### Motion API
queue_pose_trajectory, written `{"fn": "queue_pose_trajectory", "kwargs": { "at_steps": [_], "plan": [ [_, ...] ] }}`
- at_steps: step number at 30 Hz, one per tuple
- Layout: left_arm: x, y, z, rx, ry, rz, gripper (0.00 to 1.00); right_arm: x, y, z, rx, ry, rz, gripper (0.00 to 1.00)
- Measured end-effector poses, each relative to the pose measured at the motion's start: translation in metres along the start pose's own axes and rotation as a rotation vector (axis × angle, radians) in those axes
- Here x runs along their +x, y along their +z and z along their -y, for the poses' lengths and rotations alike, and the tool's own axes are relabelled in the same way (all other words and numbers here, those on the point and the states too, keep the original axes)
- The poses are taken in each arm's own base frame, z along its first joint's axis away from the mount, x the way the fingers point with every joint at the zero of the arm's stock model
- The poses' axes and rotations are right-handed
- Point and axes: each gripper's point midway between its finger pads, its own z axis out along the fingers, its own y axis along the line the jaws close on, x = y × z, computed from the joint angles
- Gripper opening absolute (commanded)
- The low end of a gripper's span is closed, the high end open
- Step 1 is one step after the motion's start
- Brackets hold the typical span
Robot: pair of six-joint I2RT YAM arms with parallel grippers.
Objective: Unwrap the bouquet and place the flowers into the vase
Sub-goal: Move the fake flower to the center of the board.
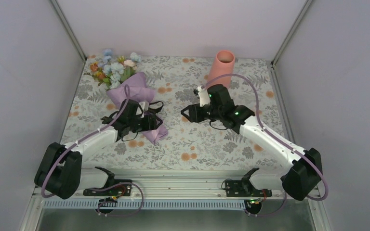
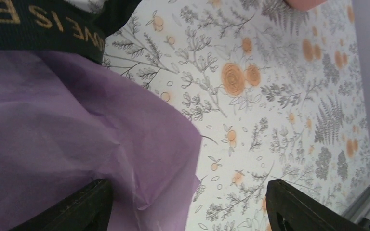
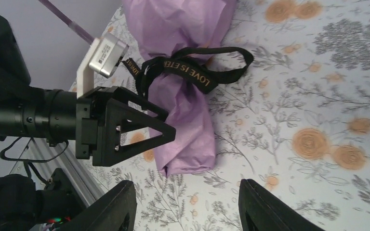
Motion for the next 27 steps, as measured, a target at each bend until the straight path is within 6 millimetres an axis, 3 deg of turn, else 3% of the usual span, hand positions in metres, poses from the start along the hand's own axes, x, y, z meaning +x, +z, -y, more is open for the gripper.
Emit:
{"fn": "queue_pose_trajectory", "kwargs": {
  "at_steps": [5,10,13,15,19,27],
  "plan": [
    [-0.016,-0.024,0.015,0.010,0.011,0.074,0.86,0.007,0.025,-0.015,-0.020,-0.002,-0.014,0.56],
    [-0.055,-0.065,0.032,-0.014,0.044,0.235,0.87,0.014,0.056,-0.024,-0.039,-0.001,-0.031,0.56],
    [-0.071,-0.080,0.018,-0.054,0.013,0.299,0.88,0.019,0.080,-0.026,-0.046,-0.006,-0.062,0.57],
    [-0.077,-0.085,-0.002,-0.084,-0.034,0.322,0.88,0.021,0.098,-0.027,-0.049,-0.008,-0.084,0.57],
    [-0.071,-0.084,-0.039,-0.135,-0.121,0.315,0.87,0.023,0.133,-0.029,-0.072,-0.009,-0.125,0.56],
    [-0.058,-0.074,-0.056,-0.148,-0.157,0.268,0.86,0.037,0.191,-0.014,-0.055,-0.007,-0.203,0.57]
  ]
}}
